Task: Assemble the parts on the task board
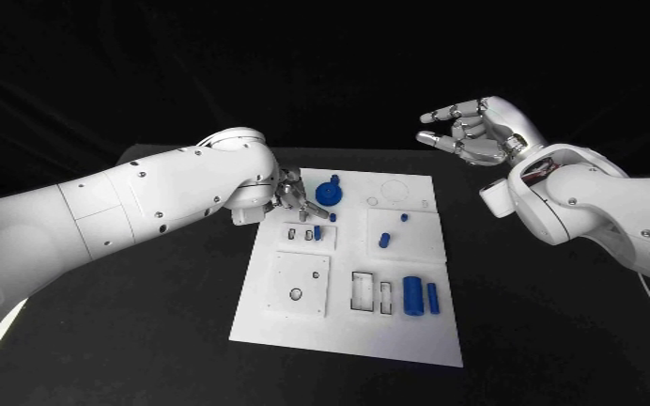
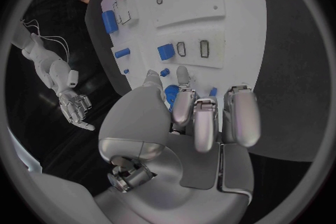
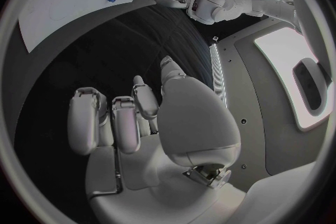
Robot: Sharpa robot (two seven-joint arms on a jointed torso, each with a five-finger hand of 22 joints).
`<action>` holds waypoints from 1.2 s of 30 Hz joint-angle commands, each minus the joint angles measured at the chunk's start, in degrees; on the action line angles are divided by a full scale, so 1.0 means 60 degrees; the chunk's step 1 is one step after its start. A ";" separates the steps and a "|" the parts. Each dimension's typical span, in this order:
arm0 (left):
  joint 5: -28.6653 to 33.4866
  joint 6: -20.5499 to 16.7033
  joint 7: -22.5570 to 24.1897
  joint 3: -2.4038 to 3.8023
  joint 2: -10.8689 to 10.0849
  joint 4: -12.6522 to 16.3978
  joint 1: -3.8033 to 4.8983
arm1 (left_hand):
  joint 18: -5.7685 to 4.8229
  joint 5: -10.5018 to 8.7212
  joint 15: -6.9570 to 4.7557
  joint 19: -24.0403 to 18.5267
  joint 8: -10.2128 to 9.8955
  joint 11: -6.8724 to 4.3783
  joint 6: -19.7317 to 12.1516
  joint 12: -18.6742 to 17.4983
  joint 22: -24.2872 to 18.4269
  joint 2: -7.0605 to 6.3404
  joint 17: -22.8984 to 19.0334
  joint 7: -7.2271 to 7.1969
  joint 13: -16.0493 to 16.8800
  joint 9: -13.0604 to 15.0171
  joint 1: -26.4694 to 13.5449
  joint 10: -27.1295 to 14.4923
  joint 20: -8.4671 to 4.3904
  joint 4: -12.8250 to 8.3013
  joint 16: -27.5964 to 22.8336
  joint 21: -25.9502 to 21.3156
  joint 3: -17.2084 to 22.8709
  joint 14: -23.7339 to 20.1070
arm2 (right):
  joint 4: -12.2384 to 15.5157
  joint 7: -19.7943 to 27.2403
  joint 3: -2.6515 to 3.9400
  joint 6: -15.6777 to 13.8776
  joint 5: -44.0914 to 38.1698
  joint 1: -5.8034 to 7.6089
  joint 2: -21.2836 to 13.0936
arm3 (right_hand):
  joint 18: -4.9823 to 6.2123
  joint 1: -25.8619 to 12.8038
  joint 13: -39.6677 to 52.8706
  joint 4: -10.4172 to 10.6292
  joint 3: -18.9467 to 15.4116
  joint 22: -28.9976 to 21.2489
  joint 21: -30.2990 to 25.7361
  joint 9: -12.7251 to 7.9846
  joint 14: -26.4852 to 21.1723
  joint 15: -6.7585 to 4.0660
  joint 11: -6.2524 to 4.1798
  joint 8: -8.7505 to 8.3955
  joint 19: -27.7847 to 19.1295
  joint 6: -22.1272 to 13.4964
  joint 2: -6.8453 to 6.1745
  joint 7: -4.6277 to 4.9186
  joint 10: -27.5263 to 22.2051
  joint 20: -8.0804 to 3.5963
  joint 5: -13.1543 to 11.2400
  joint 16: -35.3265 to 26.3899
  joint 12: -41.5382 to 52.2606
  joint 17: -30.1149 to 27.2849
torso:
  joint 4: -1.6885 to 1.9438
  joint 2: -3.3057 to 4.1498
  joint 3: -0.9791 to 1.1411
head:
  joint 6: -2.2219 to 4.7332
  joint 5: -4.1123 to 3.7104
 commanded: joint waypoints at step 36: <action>-0.0021 0.0963 -0.0123 -0.0170 0.0608 -0.0305 0.0009 | -0.0107 0.0034 -0.0047 0.0152 0.0096 0.0024 -0.0187 0.0112 0.0126 0.0289 0.2513 0.0023 0.0089 0.0306 0.0524 0.0076 0.0008 -0.0054 0.0028 0.0107 0.0162 0.0987 | -0.0290 -0.0308 -0.0055 0.0374 -0.0282 -0.0022 0.0279 | 0.0106 -0.0099 -0.0031 0.0046 -0.0148 -0.0045 -0.0079 0.0010 0.0689 -0.0017 -0.0036 0.0059 -0.0047 0.0013 0.0115 -0.0020 -0.0054 -0.0055 0.0123 -0.0077 -0.0039 0.1307 | 0.0126 0.0024 -0.0061 | -0.0134 -0.0067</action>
